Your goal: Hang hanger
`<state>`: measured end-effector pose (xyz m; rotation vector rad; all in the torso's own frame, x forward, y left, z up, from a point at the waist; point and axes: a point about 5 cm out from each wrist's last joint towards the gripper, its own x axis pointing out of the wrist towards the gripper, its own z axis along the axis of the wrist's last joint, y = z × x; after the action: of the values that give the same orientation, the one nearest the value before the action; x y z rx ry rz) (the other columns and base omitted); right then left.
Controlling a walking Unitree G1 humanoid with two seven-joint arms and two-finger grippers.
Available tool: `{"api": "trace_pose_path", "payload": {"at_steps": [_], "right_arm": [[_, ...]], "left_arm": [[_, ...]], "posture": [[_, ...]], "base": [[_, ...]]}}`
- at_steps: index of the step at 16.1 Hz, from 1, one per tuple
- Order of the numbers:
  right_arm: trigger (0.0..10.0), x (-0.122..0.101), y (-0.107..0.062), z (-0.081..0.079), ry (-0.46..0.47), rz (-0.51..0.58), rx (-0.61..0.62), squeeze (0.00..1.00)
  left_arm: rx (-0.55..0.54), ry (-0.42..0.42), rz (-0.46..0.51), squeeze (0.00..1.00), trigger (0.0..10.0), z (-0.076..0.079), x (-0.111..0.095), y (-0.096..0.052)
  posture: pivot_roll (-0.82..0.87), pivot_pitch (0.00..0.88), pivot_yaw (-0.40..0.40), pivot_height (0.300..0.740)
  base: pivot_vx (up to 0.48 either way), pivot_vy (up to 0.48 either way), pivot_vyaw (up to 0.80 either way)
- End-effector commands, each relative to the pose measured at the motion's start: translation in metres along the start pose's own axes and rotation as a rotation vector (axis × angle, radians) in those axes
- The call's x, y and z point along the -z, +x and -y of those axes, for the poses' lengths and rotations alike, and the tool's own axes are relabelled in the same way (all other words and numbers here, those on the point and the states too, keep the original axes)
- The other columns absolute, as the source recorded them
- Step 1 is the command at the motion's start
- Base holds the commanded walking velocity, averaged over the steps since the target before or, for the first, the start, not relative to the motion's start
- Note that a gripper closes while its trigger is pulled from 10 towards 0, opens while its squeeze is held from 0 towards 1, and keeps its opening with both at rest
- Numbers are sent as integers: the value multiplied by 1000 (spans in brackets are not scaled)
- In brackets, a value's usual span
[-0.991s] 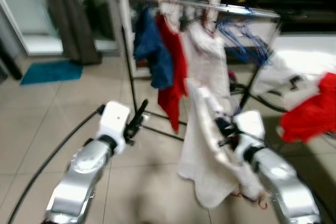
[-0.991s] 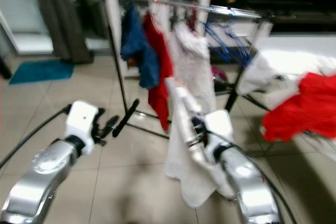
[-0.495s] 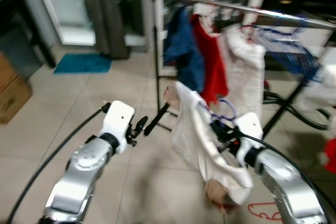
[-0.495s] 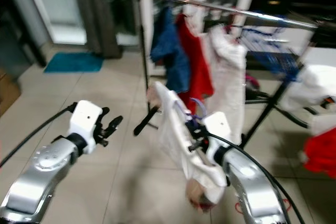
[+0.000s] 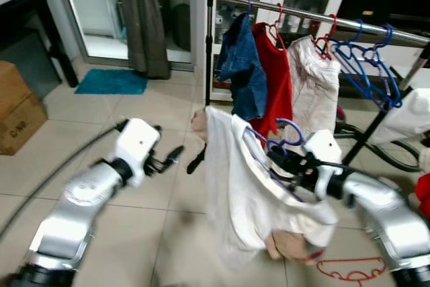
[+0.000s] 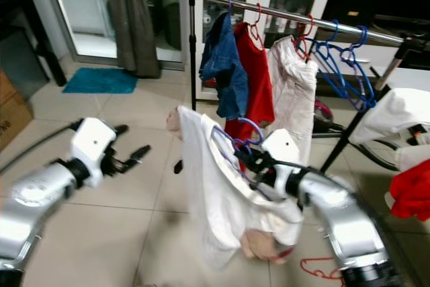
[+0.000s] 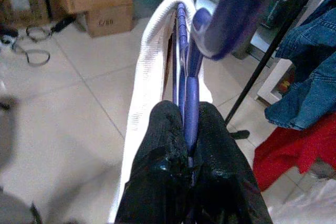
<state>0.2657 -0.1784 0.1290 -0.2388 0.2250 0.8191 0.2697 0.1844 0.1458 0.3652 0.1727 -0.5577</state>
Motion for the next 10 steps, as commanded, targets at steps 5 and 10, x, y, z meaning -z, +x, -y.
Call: {"api": "trace_pose_path", "payload": {"at_steps": [5, 10], "right_arm": [[10000, -20, -13, -1, -106, 31, -254, 0], [10000, -26, -19, -7, -102, 94, -379, 0]], "left_arm": [[216, -66, 135, 1000, 10000, -14, -14, -8], [484, -20, 56, 0, 10000, -9, -6, -11]], "posture": [[60, 0, -29, 740], [51, 0, -12, 740]], "base": [[0, 0, 0], [0, 0, 0]]}}
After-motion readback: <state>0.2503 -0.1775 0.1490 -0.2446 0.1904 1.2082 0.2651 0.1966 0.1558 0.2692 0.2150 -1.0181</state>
